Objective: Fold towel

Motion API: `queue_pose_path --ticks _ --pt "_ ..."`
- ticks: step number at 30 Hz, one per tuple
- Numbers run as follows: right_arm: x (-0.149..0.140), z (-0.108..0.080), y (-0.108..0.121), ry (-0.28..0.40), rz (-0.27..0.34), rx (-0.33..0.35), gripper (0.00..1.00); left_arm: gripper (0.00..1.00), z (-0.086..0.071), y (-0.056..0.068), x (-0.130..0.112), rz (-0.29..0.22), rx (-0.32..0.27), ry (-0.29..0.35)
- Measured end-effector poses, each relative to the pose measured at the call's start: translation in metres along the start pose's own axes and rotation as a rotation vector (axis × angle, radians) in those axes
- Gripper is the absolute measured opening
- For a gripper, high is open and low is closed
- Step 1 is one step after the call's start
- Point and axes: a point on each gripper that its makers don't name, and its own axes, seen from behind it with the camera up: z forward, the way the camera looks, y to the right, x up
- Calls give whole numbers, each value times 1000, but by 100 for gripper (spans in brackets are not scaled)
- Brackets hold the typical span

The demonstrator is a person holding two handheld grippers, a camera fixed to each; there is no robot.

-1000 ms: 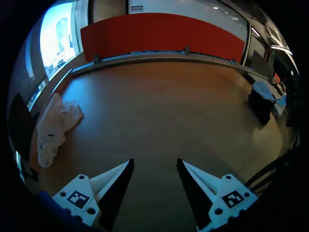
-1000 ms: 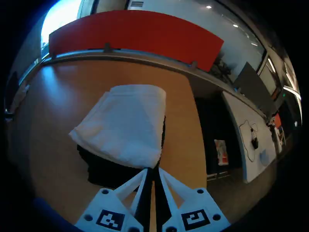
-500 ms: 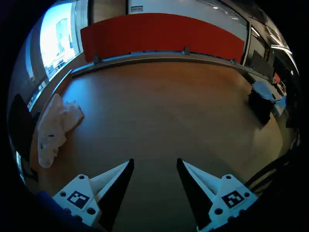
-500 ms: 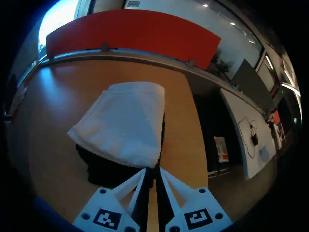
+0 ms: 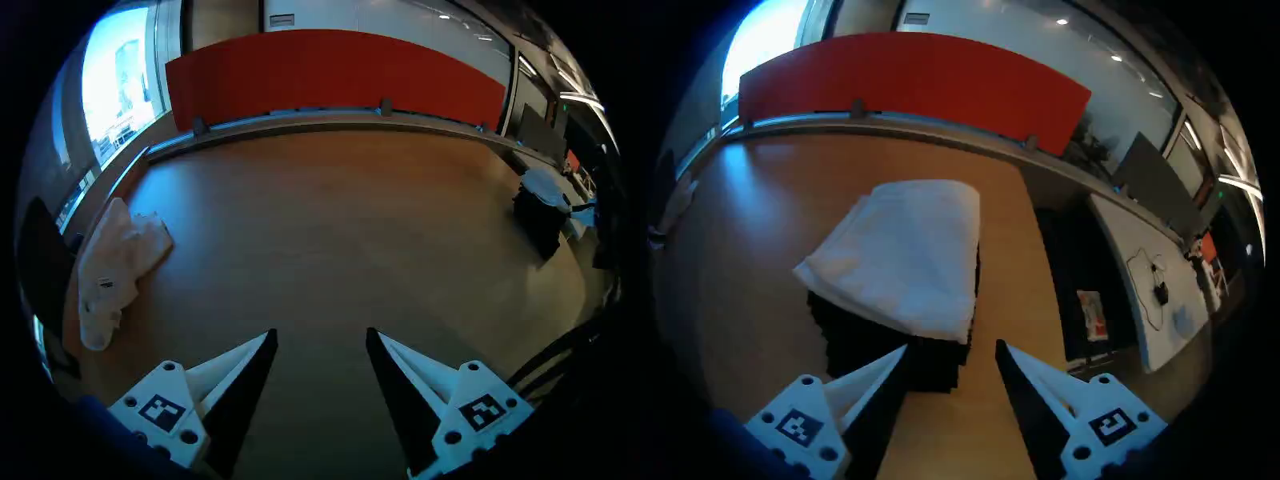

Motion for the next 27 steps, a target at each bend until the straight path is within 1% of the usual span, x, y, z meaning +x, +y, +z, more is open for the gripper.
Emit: queue_pose_path --ticks 2,4,11,17,23,27 --pt "3 -2 -2 12 -7 -1 93 81 0 0 0 0 -2 1" --pt "6 -4 -5 22 -13 -3 96 81 0 1 1 0 -3 3" --pt "19 -11 -17 60 -4 4 96 81 1 1 5 1 -8 14" --pt "37 -18 -34 112 11 25 96 81 2 -2 10 1 -5 26" --pt "59 -25 -58 173 25 48 96 81 1 -5 17 2 0 39" --pt "73 -29 -80 216 38 75 96 81 1 -8 23 8 4 50"
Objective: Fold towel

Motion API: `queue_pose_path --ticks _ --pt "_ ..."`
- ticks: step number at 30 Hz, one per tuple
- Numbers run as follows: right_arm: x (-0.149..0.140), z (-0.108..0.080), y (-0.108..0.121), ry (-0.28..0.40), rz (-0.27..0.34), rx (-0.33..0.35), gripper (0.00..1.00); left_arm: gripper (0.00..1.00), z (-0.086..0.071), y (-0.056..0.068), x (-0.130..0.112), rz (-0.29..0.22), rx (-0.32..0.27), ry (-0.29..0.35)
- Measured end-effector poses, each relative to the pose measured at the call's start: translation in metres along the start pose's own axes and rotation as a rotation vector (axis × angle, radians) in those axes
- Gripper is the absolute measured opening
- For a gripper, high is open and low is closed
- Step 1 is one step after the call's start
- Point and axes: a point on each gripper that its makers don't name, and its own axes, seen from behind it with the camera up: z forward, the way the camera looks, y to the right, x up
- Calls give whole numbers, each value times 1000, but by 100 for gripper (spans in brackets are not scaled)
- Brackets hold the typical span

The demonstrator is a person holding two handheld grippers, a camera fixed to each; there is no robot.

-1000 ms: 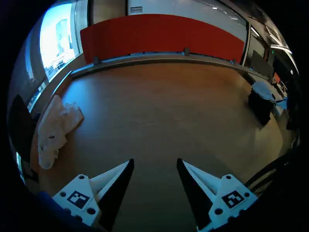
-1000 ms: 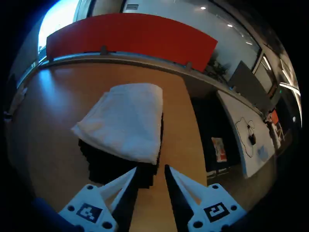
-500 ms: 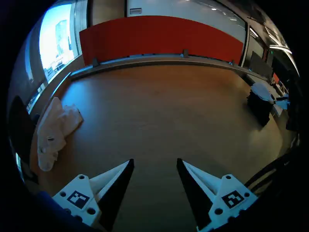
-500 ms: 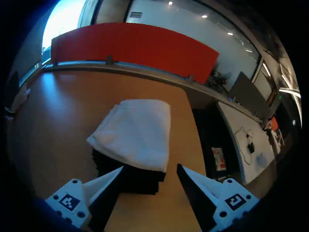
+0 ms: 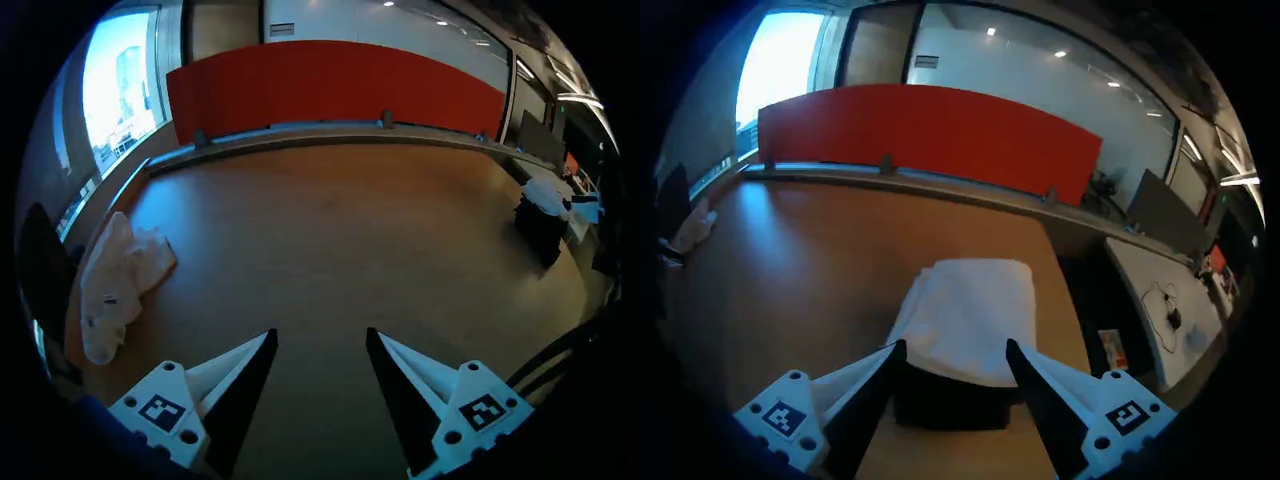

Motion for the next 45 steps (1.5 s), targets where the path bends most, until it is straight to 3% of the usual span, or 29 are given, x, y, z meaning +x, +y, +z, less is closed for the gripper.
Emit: queue_pose_path --ticks 15,24,38,45 --pt "57 4 -87 186 94 94 96 81 2 -7 38 8 9 89" --pt "86 0 -122 296 129 125 96 81 1 -13 58 7 21 154" --pt "127 -7 -139 447 159 75 96 81 -2 -26 91 -38 52 282" --pt "138 -12 -145 490 169 60 96 81 -11 -33 115 -70 70 394"
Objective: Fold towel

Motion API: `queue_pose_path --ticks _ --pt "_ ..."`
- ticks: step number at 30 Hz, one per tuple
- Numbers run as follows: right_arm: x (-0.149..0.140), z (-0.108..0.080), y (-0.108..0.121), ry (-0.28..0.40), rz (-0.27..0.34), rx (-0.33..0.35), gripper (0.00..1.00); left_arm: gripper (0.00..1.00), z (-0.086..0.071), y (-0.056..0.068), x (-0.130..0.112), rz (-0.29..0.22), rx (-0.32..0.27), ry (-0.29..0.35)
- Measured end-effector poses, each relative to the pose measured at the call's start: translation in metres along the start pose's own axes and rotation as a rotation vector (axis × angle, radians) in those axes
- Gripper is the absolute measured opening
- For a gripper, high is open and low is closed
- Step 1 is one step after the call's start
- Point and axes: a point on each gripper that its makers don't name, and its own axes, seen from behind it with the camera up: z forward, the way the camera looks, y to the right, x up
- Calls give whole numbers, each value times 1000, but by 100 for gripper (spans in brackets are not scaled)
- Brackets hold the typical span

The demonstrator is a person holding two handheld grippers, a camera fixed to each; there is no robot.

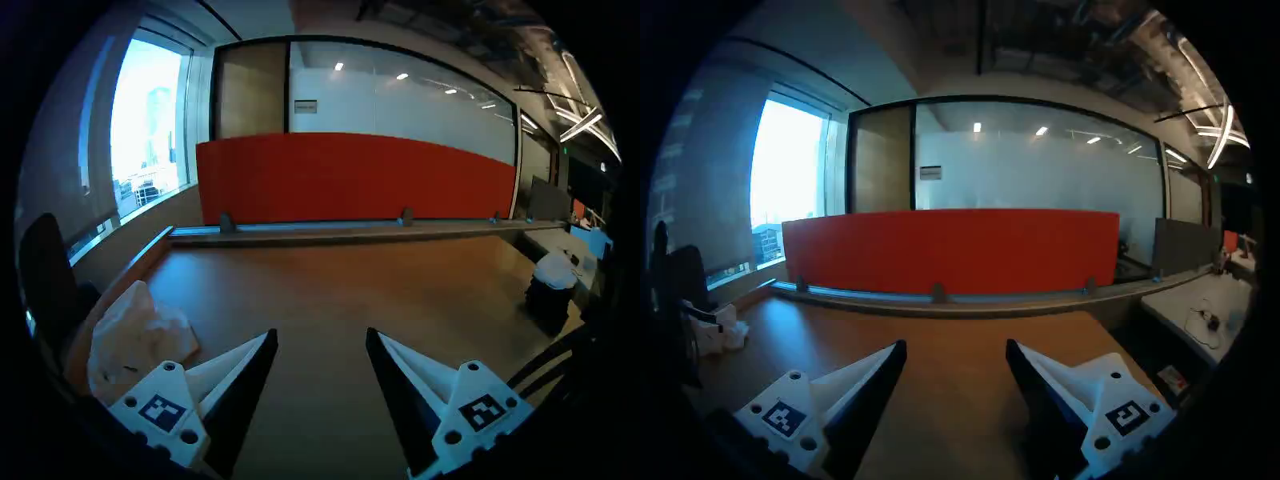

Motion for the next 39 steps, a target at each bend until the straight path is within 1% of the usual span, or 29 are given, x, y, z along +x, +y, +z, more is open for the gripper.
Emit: queue_pose_path --ticks 5,9,12,15,21,24,32,36,39 --pt "6 -1 -7 26 -3 -6 97 81 -2 -6 18 -32 23 80" --pt "11 -2 -17 40 0 1 99 81 -5 -12 33 -40 42 144" --pt "14 -1 -24 46 -2 9 100 81 -7 -14 39 -35 48 175" --pt "18 -1 -31 51 -7 13 99 81 -8 -16 40 -32 54 190" --pt "22 -2 -41 51 -11 10 99 81 -10 -21 34 -58 58 208" --pt "24 -4 -47 52 -13 12 99 81 -11 -22 29 -61 54 211" --pt "20 -11 -59 56 -24 11 99 81 -11 -25 11 -38 42 221" --pt "16 -13 -66 63 -19 13 99 81 -5 -30 -8 -19 56 205" --pt "11 -13 -73 63 -9 25 99 81 -1 -35 -16 1 69 211"
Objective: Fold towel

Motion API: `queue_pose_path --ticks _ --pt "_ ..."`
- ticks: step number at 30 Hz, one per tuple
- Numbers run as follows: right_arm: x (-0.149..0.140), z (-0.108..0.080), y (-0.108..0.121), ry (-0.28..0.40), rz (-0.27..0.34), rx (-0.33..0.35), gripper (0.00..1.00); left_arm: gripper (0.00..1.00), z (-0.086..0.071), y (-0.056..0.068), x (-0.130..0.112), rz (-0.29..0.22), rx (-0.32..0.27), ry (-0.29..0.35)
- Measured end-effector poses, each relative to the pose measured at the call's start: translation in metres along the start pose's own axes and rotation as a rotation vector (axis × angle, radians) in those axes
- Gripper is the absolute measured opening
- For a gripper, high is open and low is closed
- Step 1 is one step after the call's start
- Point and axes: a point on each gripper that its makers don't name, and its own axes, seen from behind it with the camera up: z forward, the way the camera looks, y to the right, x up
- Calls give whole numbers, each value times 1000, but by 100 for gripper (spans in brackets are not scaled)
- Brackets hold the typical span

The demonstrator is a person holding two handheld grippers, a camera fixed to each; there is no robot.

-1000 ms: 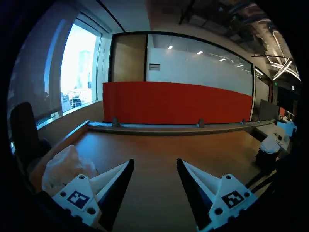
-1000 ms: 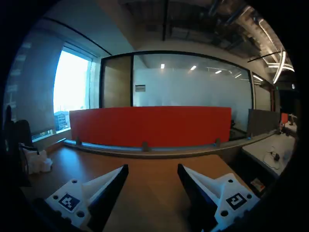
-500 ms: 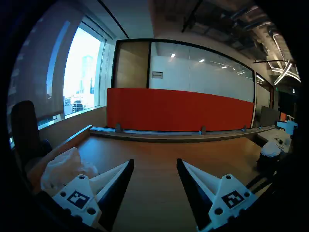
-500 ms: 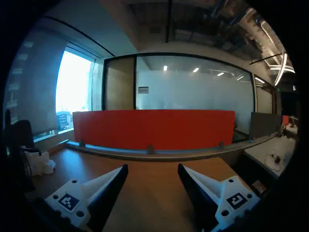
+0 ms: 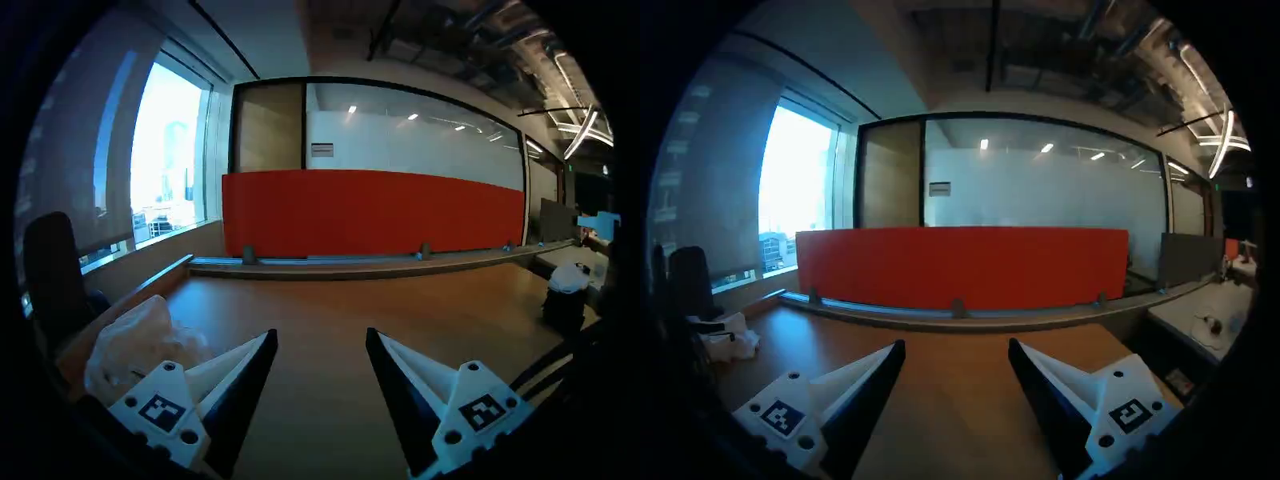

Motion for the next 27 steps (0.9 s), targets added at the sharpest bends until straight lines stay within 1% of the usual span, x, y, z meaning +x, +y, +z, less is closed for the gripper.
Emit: queue_pose_path --ticks 6,11,14,17,21,24,27 --pt "-9 5 -11 -9 10 12 99 81 3 -12 -12 30 25 35" --pt "-14 8 -21 -11 13 25 99 81 6 -19 -23 40 41 51" --pt "-16 9 -27 -14 0 31 99 81 8 -22 -29 39 52 62" --pt "-20 11 -35 -25 -16 44 99 81 9 -21 -34 33 53 69" --pt "-25 14 -42 -37 -30 58 99 81 12 -18 -38 42 54 86" --pt "-27 16 -45 -39 -35 65 99 81 13 -16 -41 54 56 97" --pt "-27 17 -46 -35 -35 69 99 81 16 -15 -47 56 56 102"
